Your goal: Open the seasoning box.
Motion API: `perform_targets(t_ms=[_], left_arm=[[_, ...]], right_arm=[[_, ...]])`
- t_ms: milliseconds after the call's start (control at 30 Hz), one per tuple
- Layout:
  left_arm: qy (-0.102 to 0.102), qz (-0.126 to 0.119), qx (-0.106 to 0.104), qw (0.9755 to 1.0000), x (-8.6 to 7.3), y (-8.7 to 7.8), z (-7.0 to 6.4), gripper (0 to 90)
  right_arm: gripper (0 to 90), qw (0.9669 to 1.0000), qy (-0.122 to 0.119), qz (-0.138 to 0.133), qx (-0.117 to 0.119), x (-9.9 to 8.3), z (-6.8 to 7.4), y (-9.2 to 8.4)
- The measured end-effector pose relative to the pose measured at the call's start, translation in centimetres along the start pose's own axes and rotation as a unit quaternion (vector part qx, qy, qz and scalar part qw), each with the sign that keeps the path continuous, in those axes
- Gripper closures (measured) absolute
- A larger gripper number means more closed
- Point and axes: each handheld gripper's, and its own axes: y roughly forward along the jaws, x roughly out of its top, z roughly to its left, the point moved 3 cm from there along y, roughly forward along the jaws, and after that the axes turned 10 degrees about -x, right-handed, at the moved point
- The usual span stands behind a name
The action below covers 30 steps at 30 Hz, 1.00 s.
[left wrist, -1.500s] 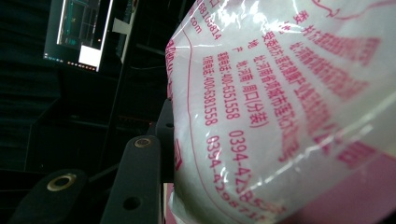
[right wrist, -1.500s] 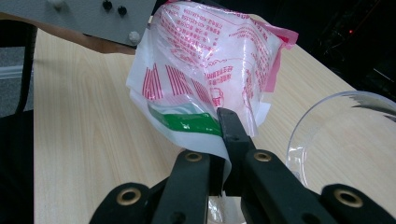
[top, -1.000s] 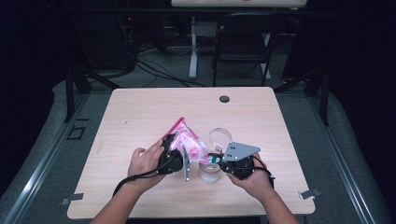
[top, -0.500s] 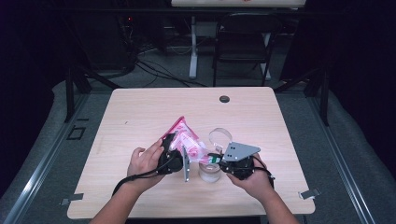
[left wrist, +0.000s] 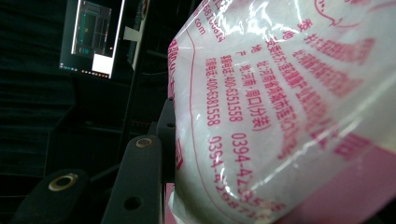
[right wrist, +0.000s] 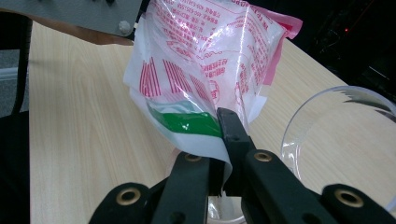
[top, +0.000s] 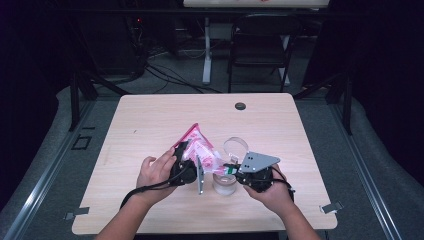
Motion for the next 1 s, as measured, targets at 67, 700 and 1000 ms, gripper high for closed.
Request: perform_targets(t_ms=[67,700,1000], left_arm=[[0.001,0.001,0.0,1.0,-0.02,0.01,0.02,64.7],[0.021,0.008,0.014,0.9997,0.21,-0.26,0.21,64.8],[0.037,0.007,0.026,0.9989,0.28,-0.35,0.17,64.9]], right_arm=[[90.0,1.0,-0.001,0.001,0.001,-0.01,0.0,0.02],[90.0,1.0,-0.001,0.0,-0.001,0.03,-0.05,0.04],[90.0,1.0,-0.001,0.003,0.0,-0.04,-0.02,0.11]])
